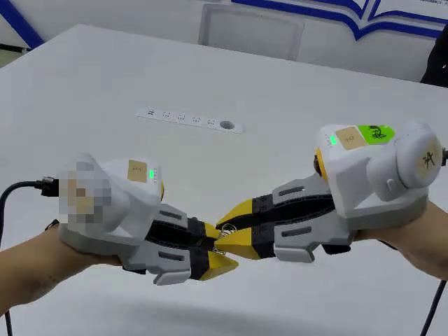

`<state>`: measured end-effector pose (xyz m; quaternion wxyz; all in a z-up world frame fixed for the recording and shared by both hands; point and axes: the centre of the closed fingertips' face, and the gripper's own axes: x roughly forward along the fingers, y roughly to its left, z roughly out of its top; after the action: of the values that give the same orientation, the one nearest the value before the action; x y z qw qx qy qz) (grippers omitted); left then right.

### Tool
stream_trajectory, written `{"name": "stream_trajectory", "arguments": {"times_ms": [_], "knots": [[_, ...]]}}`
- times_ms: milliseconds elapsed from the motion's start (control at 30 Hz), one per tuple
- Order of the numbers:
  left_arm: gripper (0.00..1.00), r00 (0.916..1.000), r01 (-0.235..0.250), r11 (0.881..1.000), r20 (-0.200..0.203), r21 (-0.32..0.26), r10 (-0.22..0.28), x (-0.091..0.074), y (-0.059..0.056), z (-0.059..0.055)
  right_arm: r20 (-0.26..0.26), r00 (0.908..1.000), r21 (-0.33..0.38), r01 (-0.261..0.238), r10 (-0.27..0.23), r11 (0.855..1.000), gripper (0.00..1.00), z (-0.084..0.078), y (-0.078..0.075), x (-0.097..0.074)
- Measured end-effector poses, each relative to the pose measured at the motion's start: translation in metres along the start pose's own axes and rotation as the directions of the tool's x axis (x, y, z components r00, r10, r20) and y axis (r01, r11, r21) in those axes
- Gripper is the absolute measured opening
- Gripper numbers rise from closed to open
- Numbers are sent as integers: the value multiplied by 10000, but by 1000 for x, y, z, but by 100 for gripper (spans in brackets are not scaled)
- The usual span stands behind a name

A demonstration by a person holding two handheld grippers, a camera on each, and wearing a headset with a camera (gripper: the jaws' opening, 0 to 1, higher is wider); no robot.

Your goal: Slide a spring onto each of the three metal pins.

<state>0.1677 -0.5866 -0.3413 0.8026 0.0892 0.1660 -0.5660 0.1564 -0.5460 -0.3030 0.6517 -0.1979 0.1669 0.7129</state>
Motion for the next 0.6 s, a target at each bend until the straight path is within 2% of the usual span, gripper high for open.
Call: {"name": "stream_trajectory", "arguments": {"times_ms": [100,167,200,233,367,467,600], "knots": [[14,9994,-332,9993,125,-169,334,-2,7,3,78,9999,77,80,-80,9999,11,2,-6,-1],[26,9983,-556,9975,166,-440,564,-3,13,3,23,9998,31,204,-204,9998,11,2,-12,-2],[35,9981,-602,9974,136,-408,608,-3,14,3,32,9997,20,237,-237,9997,11,3,-15,-3],[39,9973,-727,9968,99,-345,731,-4,16,2,97,9995,41,295,-296,9996,11,5,-18,-4],[42,9963,-859,9962,-24,-176,858,-9,19,0,207,9984,45,531,-532,9986,11,10,-28,-9],[48,9955,-941,9948,98,-385,945,-16,23,0,158,9968,102,778,-779,9969,11,9,-38,-13],[53,9887,-1476,9879,198,-468,1487,-28,36,-2,232,9927,441,1175,-1186,9921,11,7,-54,-19]]}}
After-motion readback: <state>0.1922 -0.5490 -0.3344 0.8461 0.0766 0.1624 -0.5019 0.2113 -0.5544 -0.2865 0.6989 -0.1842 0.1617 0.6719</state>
